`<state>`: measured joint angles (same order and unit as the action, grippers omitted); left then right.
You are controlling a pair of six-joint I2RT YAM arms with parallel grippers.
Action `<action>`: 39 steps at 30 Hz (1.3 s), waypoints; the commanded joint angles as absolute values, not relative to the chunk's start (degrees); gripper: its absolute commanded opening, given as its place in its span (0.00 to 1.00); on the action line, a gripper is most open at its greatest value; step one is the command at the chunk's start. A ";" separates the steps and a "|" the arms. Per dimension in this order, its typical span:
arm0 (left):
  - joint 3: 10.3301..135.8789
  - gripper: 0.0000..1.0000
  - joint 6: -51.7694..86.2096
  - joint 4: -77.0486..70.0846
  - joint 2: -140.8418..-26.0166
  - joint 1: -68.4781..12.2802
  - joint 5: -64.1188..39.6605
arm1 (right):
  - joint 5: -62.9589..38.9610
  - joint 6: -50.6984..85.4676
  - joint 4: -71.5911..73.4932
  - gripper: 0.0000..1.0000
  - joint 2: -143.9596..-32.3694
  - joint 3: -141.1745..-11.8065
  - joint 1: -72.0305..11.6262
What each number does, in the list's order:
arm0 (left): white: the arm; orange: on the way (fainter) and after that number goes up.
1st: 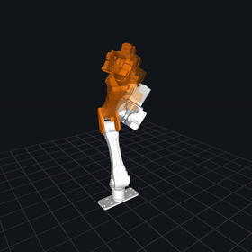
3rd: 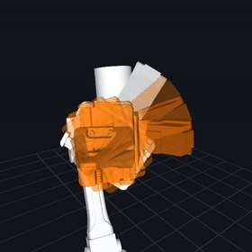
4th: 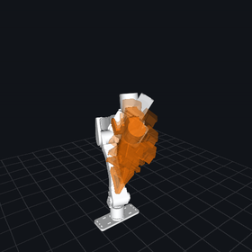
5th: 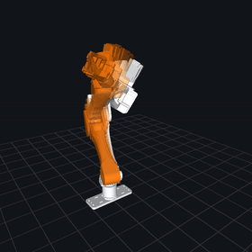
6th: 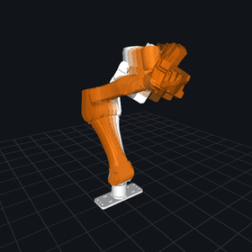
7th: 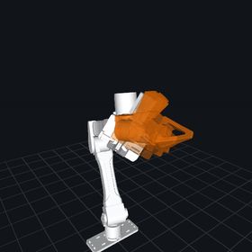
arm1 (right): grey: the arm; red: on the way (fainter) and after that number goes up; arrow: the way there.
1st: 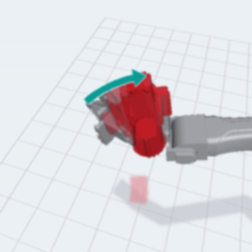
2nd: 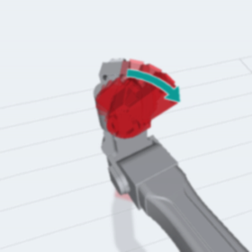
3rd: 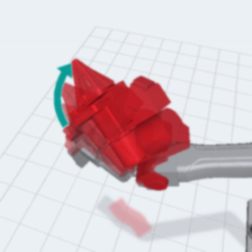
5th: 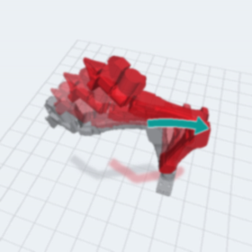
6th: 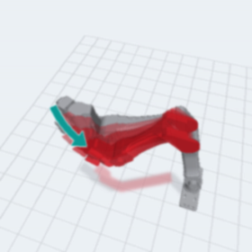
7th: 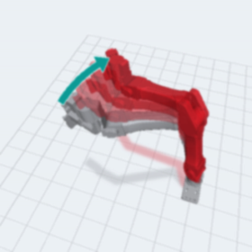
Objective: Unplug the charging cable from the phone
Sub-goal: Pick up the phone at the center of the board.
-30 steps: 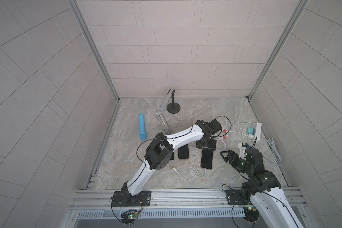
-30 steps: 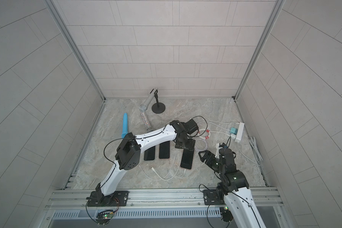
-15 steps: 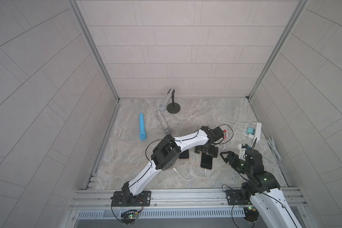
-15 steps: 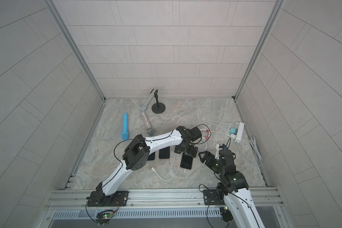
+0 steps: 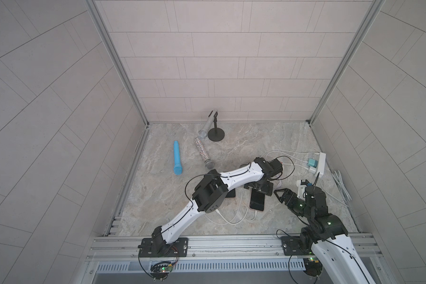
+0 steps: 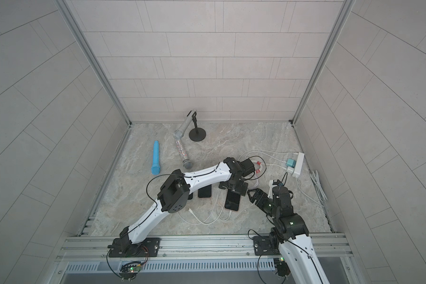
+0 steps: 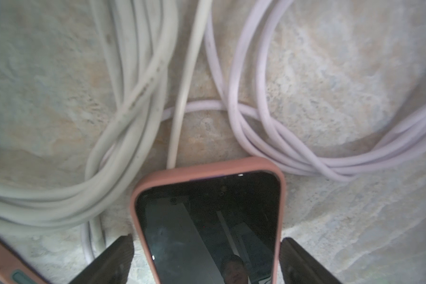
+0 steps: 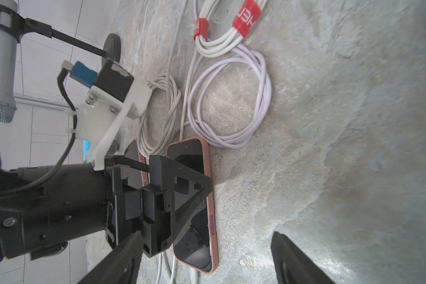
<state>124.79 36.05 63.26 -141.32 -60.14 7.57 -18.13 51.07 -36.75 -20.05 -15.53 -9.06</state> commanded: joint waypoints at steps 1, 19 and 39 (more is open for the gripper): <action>126.46 0.93 35.95 66.61 -143.35 -60.63 10.13 | -18.24 51.37 -35.84 0.85 -19.45 -14.72 -8.88; 128.25 0.78 35.88 68.11 -146.85 -61.26 11.79 | -18.57 50.97 -35.32 0.85 -19.71 -14.45 -8.44; 128.41 0.00 35.13 67.81 -140.93 -60.23 10.50 | -20.09 50.23 -36.19 0.85 -20.04 -16.58 -8.02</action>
<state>128.01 36.42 65.47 -143.65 -61.04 10.28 -19.62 51.35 -36.01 -20.05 -14.79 -8.23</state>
